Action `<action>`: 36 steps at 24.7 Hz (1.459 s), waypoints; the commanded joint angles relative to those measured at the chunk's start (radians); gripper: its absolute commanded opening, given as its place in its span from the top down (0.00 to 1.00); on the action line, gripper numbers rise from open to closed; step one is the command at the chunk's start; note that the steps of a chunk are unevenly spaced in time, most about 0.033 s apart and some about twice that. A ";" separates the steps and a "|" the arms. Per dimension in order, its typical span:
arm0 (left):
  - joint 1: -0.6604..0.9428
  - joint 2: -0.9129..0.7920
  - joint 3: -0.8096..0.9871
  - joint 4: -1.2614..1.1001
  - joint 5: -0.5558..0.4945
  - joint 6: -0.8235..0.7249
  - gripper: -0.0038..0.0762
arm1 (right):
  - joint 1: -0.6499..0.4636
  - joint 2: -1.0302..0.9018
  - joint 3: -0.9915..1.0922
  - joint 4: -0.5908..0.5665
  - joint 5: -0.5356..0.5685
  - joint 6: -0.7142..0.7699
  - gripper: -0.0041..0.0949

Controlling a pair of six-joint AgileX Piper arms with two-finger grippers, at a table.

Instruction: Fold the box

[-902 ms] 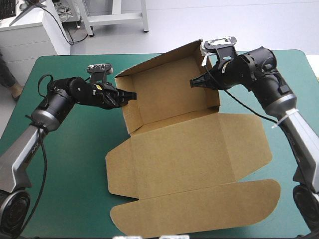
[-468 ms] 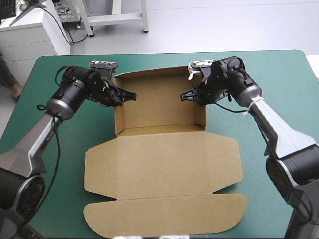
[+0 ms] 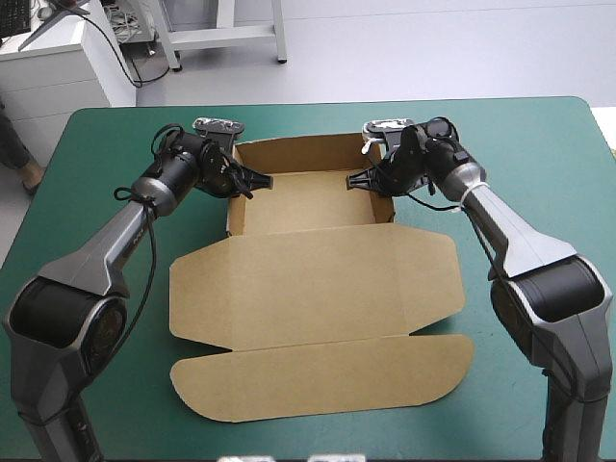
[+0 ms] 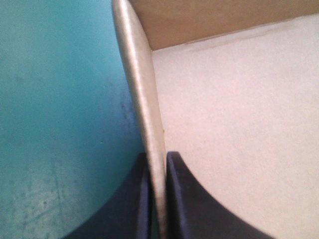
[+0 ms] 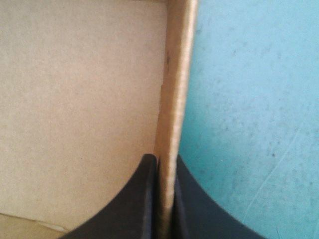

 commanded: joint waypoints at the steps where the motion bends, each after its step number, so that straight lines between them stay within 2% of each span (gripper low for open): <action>1: -0.032 0.004 0.003 -0.101 0.096 0.050 0.96 | 0.017 -0.020 -0.010 0.054 0.024 -0.040 0.97; 5: -0.032 0.006 0.003 -0.096 0.096 0.088 0.91 | 0.017 -0.019 -0.052 0.049 0.055 -0.040 0.97; 8: -0.032 0.000 0.003 -0.119 0.105 0.096 0.75 | 0.017 -0.019 -0.119 0.031 0.111 -0.070 0.93; 11: -0.032 -0.011 0.003 -0.144 0.110 0.096 0.52 | 0.016 -0.019 -0.188 0.022 0.165 -0.081 0.81; 12: -0.028 -0.018 -0.001 -0.148 0.117 0.096 0.39 | 0.016 -0.019 -0.229 -0.002 0.192 -0.078 0.71; 13: -0.028 -0.018 -0.008 -0.148 0.123 0.096 0.36 | 0.016 -0.019 -0.243 -0.009 0.202 -0.076 0.67; 14: -0.022 -0.020 -0.032 -0.158 0.163 0.096 0.33 | 0.016 -0.019 -0.272 -0.028 0.225 -0.073 0.59; 18: -0.006 -0.020 -0.102 -0.161 0.258 0.096 0.33 | 0.016 -0.019 -0.306 -0.055 0.281 -0.073 0.56; 24: -0.004 -0.020 -0.259 -0.161 0.355 0.096 0.33 | 0.016 -0.025 -0.310 -0.067 0.284 -0.075 0.55; 26: -0.004 -0.020 -0.302 -0.133 0.420 0.096 0.33 | 0.016 -0.039 -0.310 -0.067 0.284 -0.075 0.55; 31: -0.004 -0.101 -0.407 -0.138 0.420 0.104 0.34 | 0.016 -0.138 -0.310 -0.095 0.284 -0.075 0.54; 34: -0.004 -0.182 -0.420 -0.127 0.420 0.120 0.44 | 0.016 -0.172 -0.310 -0.107 0.284 -0.075 0.54; 36: -0.004 -0.245 -0.423 -0.127 0.420 0.144 0.57 | 0.016 -0.180 -0.310 -0.140 0.284 -0.075 0.54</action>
